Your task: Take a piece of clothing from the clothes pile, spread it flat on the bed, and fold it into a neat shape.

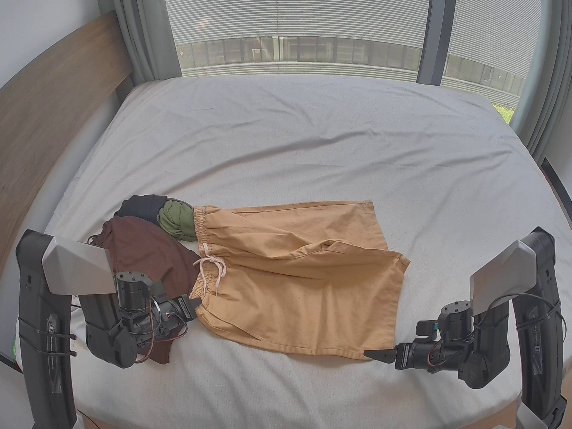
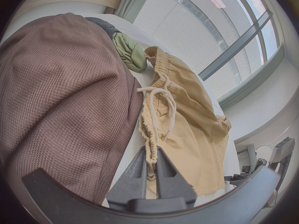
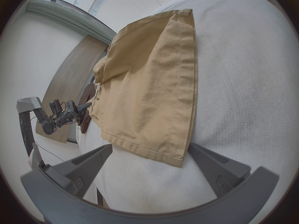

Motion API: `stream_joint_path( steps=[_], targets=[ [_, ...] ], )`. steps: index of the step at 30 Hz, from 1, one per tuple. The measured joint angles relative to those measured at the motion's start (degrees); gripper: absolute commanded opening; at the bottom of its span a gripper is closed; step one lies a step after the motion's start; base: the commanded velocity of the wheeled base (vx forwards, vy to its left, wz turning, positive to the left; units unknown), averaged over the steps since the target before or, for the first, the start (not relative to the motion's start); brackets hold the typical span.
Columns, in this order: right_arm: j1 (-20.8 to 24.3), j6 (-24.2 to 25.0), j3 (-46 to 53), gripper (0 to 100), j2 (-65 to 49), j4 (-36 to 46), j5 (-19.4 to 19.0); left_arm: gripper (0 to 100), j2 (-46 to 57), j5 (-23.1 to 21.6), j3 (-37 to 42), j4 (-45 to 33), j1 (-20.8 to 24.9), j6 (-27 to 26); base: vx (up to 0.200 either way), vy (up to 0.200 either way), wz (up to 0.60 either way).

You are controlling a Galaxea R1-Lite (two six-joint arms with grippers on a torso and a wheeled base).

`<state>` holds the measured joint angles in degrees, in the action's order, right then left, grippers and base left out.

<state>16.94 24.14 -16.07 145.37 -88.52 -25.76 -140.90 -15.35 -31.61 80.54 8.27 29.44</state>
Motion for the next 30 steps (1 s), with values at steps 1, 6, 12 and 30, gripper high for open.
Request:
stream_joint_path(
  steps=[1, 6, 12, 30],
  targets=[
    [0.09, 0.20, -0.09, 100, 0.00, 0.05, -0.02, 0, 0.00, 0.00, 0.02, 0.01, 0.00, 0.00, 0.000, 0.000, 0.00],
    [0.26, 0.44, -0.39, 0, 0.07, 0.16, -0.05, 0, 0.00, 0.00, 0.05, 0.04, 0.02, -0.02, 0.000, 0.000, 0.00],
    [0.35, 1.06, -0.50, 0, 0.20, 0.61, 0.00, 0, 0.00, -0.02, 0.09, 0.09, 0.20, -0.02, 0.000, 0.000, 0.00],
    [-1.22, 0.68, 0.20, 0, -0.02, 0.24, 0.77, 0, -0.04, -0.02, 0.63, 0.22, 0.46, -0.05, 0.000, 0.000, 0.00]
  ],
)
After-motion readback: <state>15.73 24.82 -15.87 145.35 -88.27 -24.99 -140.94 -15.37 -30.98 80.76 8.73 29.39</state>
